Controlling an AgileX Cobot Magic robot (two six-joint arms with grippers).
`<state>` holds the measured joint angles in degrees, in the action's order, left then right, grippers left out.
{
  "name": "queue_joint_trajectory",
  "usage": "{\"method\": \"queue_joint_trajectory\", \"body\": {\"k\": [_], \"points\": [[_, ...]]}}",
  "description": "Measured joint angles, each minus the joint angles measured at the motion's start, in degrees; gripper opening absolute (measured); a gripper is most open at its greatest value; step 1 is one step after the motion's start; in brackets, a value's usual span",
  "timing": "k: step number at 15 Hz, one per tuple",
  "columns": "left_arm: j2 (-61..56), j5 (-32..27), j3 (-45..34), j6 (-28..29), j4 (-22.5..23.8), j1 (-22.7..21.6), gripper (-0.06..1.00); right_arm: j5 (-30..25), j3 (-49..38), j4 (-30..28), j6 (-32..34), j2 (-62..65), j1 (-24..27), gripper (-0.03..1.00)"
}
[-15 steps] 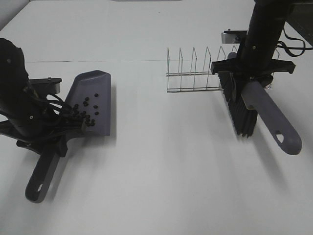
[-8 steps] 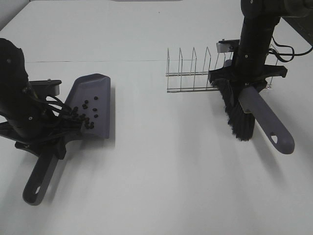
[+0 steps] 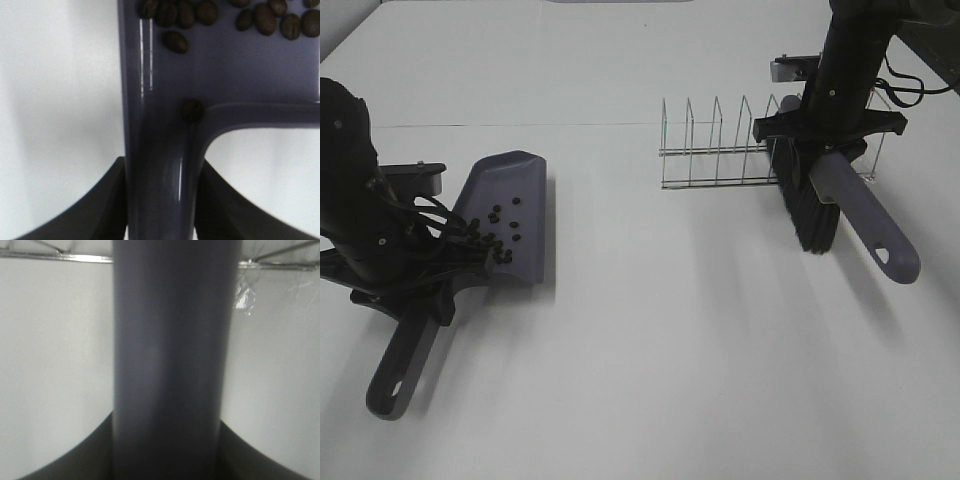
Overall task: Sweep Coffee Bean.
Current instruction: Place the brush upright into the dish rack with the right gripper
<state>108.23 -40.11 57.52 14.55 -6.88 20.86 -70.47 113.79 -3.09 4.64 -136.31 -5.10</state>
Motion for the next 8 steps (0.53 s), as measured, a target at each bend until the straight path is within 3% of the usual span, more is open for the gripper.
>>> {"method": "queue_joint_trajectory", "body": {"k": [8], "points": [[0.0,-1.6,0.0,0.0,-0.1,0.0,0.33,-0.2,13.3,-0.2,-0.1,-7.8,0.0,0.34]]}}
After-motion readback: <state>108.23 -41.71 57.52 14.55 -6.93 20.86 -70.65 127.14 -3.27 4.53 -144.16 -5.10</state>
